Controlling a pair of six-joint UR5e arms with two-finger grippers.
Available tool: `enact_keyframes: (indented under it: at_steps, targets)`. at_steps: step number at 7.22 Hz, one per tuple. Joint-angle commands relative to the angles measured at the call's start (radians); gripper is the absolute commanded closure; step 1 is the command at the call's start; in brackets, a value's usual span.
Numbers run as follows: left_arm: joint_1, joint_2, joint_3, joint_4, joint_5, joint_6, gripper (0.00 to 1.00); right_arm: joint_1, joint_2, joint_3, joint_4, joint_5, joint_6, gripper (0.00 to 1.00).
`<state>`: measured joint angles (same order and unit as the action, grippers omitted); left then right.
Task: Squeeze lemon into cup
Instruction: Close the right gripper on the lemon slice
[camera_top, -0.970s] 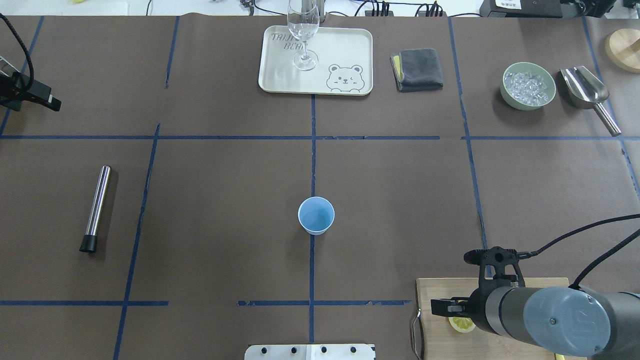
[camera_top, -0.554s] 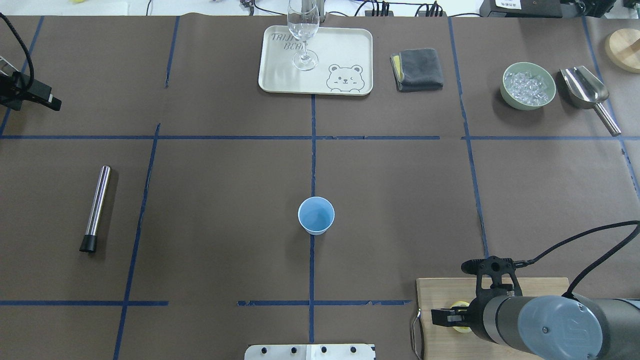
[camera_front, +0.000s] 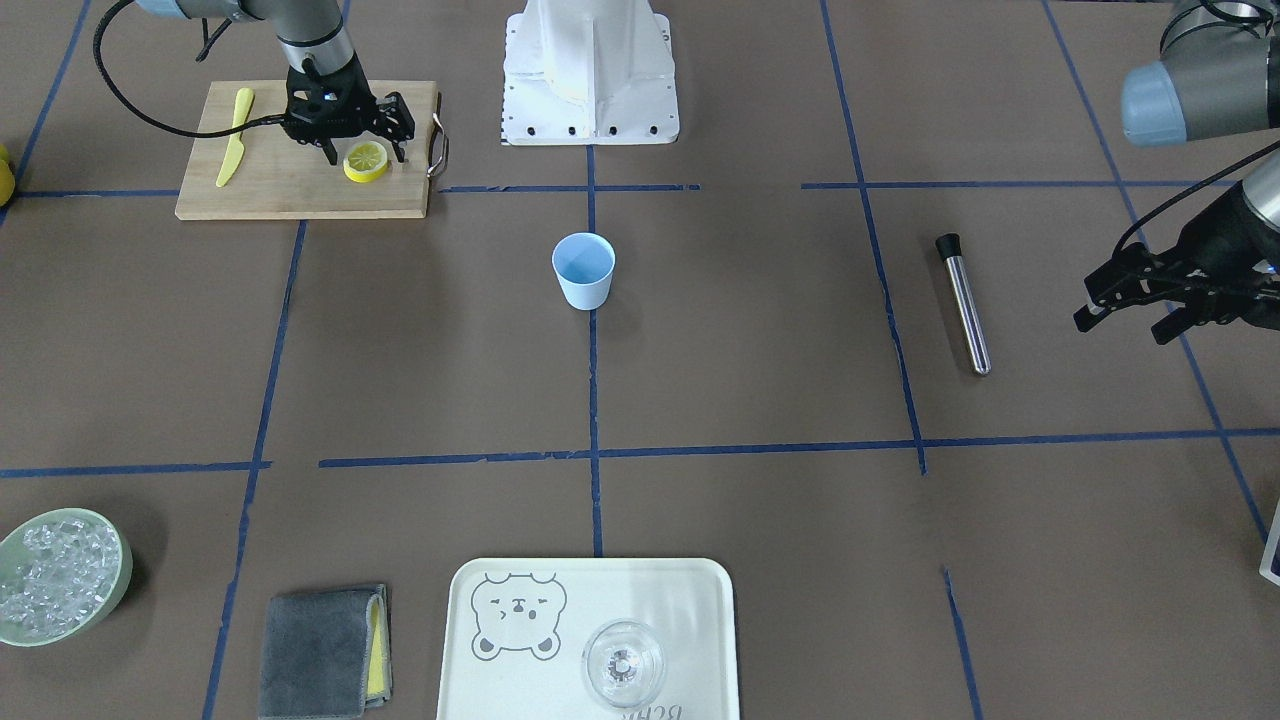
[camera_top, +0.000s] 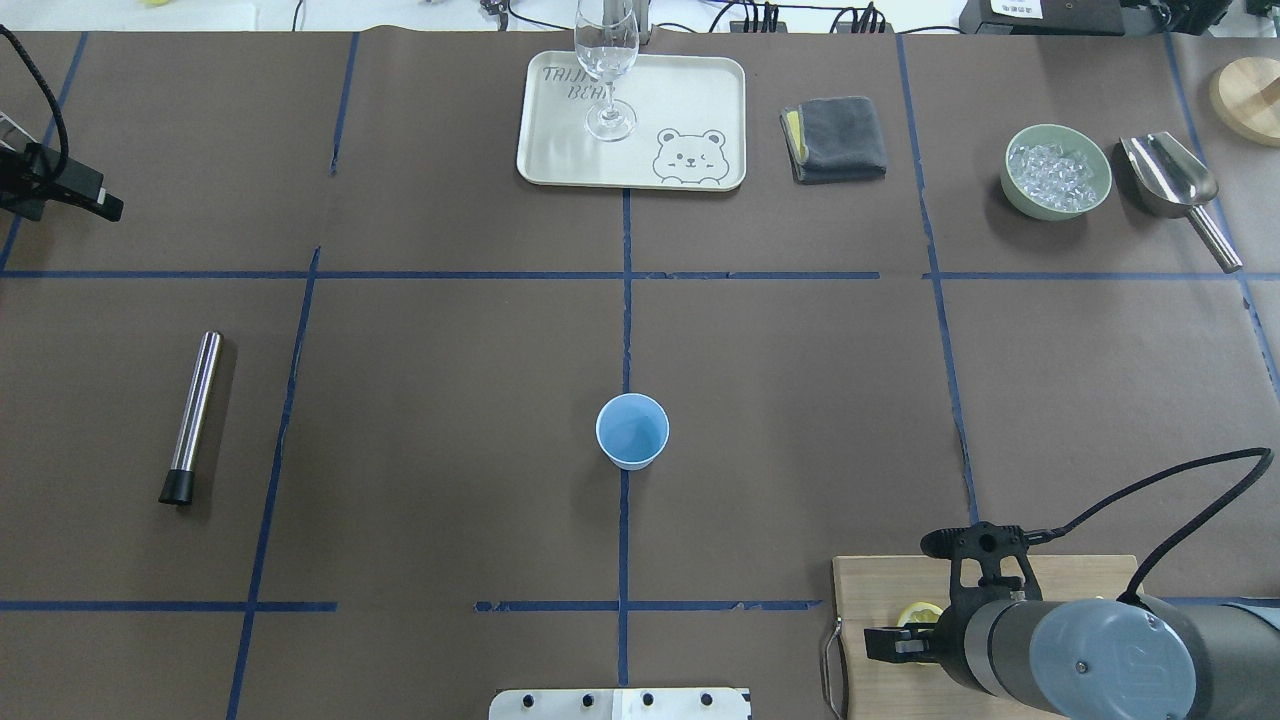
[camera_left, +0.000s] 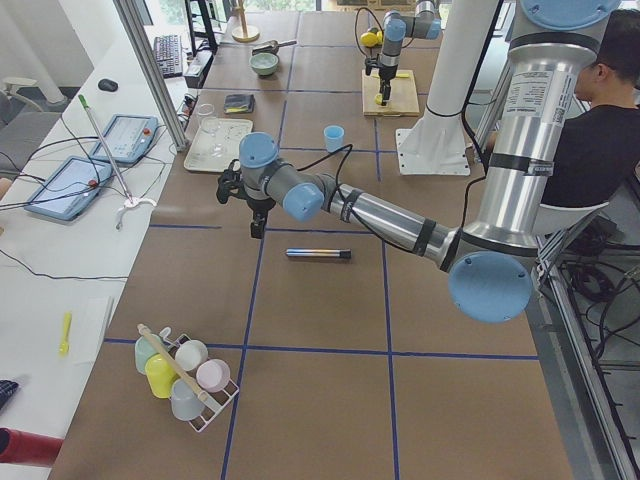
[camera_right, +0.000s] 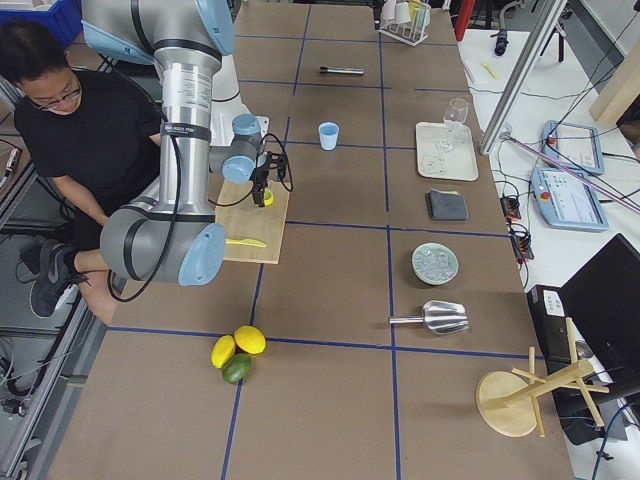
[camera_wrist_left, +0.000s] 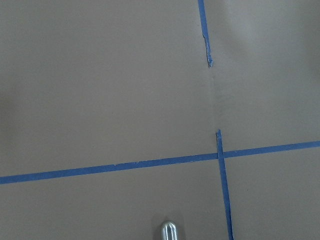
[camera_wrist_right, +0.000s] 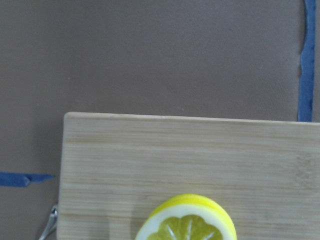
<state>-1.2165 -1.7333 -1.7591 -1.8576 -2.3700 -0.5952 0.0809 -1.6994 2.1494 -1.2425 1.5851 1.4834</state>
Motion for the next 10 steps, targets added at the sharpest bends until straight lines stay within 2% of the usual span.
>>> enact_keyframes:
  at_steps: [1,6,9,10]
  targets:
    - [0.000,0.000,0.003,0.000,0.000,0.002,0.00,-0.003,0.001,-0.002,0.000,0.004,0.003,0.08]
    - [0.000,0.000,0.003,0.000,0.000,0.003,0.00,0.002,0.000,0.006,0.000,0.004,0.003,0.33]
    - [0.000,0.000,0.003,0.000,0.000,0.002,0.00,0.004,0.000,0.015,0.000,0.004,0.003,0.55]
    - [0.000,0.000,0.004,0.000,0.000,0.003,0.00,0.004,0.000,0.017,0.000,0.004,0.003,0.55]
